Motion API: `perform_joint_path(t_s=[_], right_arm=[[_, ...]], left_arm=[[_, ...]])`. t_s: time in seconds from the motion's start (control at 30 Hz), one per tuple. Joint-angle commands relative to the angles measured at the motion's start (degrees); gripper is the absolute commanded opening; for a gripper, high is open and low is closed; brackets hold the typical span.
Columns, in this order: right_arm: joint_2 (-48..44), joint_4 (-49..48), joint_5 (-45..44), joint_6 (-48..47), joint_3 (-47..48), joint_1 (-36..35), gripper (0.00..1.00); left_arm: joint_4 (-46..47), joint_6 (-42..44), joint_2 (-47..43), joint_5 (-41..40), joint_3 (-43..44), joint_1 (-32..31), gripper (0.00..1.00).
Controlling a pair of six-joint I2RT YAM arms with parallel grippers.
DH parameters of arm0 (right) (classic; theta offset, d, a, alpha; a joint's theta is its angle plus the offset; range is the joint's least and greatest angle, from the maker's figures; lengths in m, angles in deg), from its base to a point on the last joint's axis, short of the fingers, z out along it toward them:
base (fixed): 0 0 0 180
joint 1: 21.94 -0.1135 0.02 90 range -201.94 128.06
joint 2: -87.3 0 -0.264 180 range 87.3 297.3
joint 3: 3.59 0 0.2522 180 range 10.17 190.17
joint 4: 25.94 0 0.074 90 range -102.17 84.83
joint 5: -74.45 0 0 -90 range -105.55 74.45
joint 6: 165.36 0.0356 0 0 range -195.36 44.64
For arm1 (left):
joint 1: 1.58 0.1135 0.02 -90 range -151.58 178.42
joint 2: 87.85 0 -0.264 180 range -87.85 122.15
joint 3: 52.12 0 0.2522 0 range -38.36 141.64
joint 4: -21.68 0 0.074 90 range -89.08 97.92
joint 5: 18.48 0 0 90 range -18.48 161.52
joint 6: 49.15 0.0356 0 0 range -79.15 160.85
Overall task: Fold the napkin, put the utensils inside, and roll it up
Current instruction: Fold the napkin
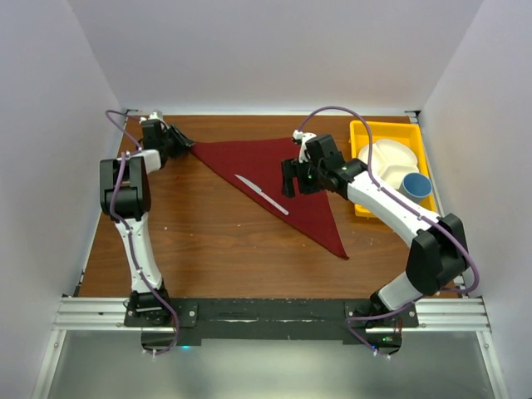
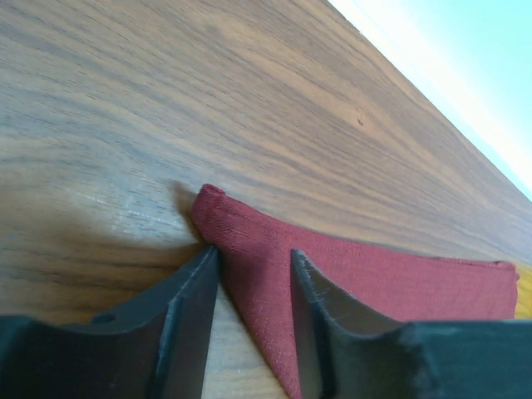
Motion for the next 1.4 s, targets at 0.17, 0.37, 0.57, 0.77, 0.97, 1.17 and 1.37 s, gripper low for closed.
perform_joint_path(t_s=[0.17, 0.37, 0.57, 0.77, 0.97, 1.17, 1.37], right_arm=[[-2.95, -1.42, 2.1, -0.24, 0.44, 0.41, 0.82], [-5.05, -2.21, 3.16, 0.55, -0.97, 0.33, 0.82], [-7.51, -1.86, 3.86, 0.55, -2.2, 0.41, 0.82], [-9.97, -1.42, 3.51, 0.03, -3.26, 0.33, 0.82], [-11.65, -1.16, 3.07, -0.32, -4.05, 0.41, 0.82], [-12.35, -1.15, 3.24, -0.41, -4.84, 0.68, 0.82], [-12.88, -1.07, 2.89, -0.76, -5.1, 0.85, 0.82]], left_arm=[[-0.13, 4.35, -5.32, -0.89, 0.74, -2.94, 0.16], [-0.57, 7.34, -14.02, -4.13, -6.02, -9.52, 0.05], [1.01, 5.06, -22.98, -5.11, -15.52, -16.55, 0.03], [1.1, 3.65, -27.39, -3.88, -20.19, -25.52, 0.03], [-0.3, 3.65, -27.65, -4.05, -19.31, -32.91, 0.03], [-1.45, 3.65, -26.42, -4.76, -19.31, -35.9, 0.03], [-1.71, 3.56, -26.68, -4.23, -20.37, -37.04, 0.03]])
